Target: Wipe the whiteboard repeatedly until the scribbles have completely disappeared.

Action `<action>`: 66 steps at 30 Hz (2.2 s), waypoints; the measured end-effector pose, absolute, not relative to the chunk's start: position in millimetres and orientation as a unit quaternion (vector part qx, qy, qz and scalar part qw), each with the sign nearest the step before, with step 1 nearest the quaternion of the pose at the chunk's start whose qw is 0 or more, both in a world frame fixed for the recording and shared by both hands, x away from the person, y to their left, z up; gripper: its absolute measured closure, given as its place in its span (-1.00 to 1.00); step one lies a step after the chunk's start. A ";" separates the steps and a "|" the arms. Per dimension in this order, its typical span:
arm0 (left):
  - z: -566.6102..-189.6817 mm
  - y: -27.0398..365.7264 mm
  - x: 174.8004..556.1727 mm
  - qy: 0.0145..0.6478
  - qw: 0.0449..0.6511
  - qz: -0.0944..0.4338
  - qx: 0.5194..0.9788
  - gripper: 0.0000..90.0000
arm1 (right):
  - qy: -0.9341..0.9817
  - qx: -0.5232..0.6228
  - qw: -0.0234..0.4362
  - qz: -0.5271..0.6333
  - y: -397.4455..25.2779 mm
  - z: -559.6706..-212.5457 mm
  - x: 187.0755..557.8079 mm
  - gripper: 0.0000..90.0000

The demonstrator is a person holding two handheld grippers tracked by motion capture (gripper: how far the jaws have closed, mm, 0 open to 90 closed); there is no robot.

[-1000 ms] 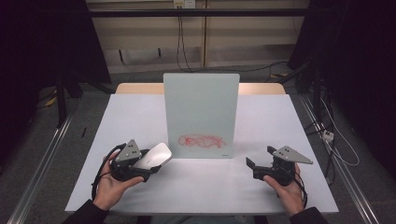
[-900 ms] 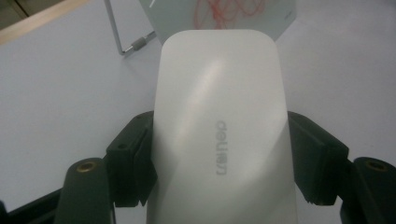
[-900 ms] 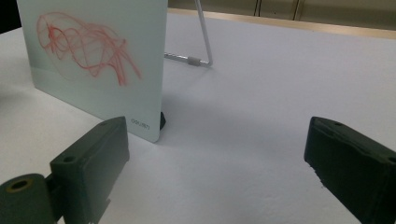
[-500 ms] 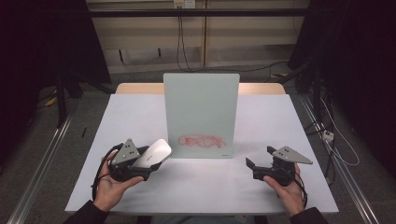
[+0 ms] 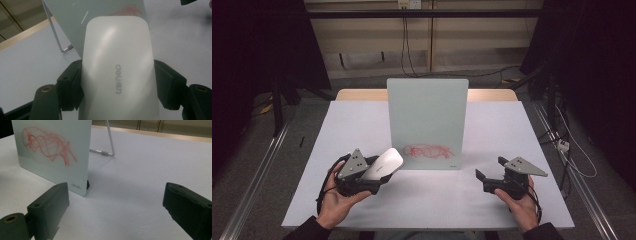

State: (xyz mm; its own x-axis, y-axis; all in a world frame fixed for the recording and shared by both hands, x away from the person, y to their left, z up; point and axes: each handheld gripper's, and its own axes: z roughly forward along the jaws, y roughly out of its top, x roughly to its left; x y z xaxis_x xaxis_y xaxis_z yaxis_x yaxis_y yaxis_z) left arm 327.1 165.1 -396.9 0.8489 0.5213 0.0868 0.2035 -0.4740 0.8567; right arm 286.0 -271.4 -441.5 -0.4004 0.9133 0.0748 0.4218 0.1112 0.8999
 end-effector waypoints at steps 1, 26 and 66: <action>-396.1 162.8 326.5 0.215 0.465 0.172 0.841 -0.31 | 0.697 0.478 0.264 0.464 -271.3 -441.6 285.3 -0.85; -379.5 108.0 339.8 0.128 0.443 0.277 0.843 -0.31 | 0.700 0.479 0.260 0.463 -271.0 -442.1 286.6 -0.85; -411.2 66.8 359.0 0.045 0.373 0.352 0.857 -0.31 | 0.698 0.478 0.258 0.466 -272.1 -441.9 286.3 -0.85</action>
